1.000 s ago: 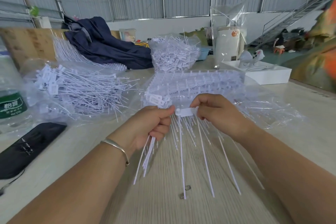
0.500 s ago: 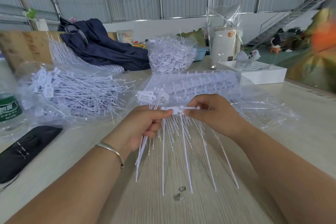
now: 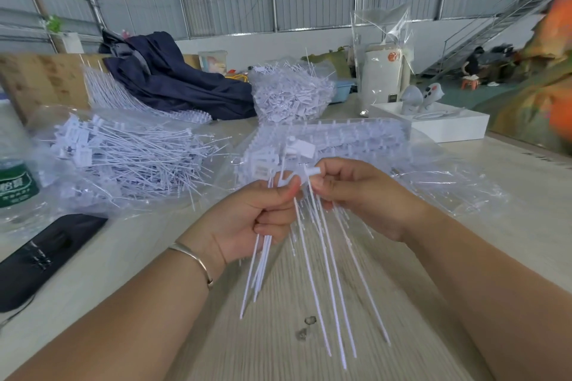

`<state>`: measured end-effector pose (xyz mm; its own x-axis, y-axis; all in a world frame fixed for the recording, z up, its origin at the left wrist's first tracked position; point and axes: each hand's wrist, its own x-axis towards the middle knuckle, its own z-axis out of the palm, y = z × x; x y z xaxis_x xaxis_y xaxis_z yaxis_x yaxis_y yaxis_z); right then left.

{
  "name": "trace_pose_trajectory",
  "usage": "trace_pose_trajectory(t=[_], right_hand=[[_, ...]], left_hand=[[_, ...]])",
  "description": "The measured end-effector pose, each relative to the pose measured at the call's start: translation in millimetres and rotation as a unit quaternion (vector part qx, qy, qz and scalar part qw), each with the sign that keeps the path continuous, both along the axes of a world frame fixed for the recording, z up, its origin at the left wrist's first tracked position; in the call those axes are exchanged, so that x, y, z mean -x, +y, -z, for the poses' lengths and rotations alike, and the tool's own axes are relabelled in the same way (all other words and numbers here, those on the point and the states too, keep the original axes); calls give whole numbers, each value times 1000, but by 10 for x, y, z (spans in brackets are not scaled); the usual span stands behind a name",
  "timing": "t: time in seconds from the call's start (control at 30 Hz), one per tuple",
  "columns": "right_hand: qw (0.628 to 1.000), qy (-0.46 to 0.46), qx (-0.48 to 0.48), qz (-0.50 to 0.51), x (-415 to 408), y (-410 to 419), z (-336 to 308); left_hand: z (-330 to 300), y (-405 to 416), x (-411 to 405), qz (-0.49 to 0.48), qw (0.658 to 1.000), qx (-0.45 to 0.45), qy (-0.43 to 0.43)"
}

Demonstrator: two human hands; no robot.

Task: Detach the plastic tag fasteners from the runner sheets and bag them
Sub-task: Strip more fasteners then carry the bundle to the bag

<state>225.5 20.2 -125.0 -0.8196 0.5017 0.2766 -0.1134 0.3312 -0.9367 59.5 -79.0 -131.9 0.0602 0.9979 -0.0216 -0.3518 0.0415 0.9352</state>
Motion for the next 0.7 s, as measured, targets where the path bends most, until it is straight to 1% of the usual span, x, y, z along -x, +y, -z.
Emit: trace_pose_trajectory(t=[0.03, 0.1, 0.27, 0.37, 0.4, 0.43, 0.47, 0.5, 0.53, 0.57, 0.6, 0.63, 0.7], right_hand=[[1000, -4, 15, -21, 14, -8, 13], [999, -6, 35, -32, 21, -10, 28], [998, -3, 54, -14, 29, 22, 55], [997, 26, 68, 40, 31, 35, 34], [994, 42, 65, 79, 23, 54, 25], [989, 59, 53, 126, 13, 72, 20], [981, 71, 23, 177, 9, 85, 24], [972, 67, -29, 223, 19, 83, 34], [961, 46, -92, 258, 44, 70, 52], [950, 19, -146, 277, 75, 35, 69], [942, 2, -176, 285, 101, 7, 88], [939, -3, -185, 289, 113, -4, 98], [942, 0, -179, 284, 99, 14, 91]], left_hand=[[1, 5, -31, 9, 1000, -4, 9], [-3, 17, -58, 14, 1000, -11, 21], [-10, 14, -37, 3, 999, -12, 49], [-45, 33, -19, -59, 998, 1, 27], [-65, 34, -21, -98, 994, 2, 47], [-78, 28, -25, -153, 983, 2, 97], [-71, 22, -29, -219, 959, -4, 178], [-42, 19, -37, -287, 918, -12, 273], [-10, 19, -65, -333, 872, -31, 357], [21, 25, -111, -349, 841, -51, 411], [54, 39, -150, -347, 828, -68, 435], [74, 52, -174, -340, 827, -79, 440], [76, 56, -186, -332, 838, -91, 423]])
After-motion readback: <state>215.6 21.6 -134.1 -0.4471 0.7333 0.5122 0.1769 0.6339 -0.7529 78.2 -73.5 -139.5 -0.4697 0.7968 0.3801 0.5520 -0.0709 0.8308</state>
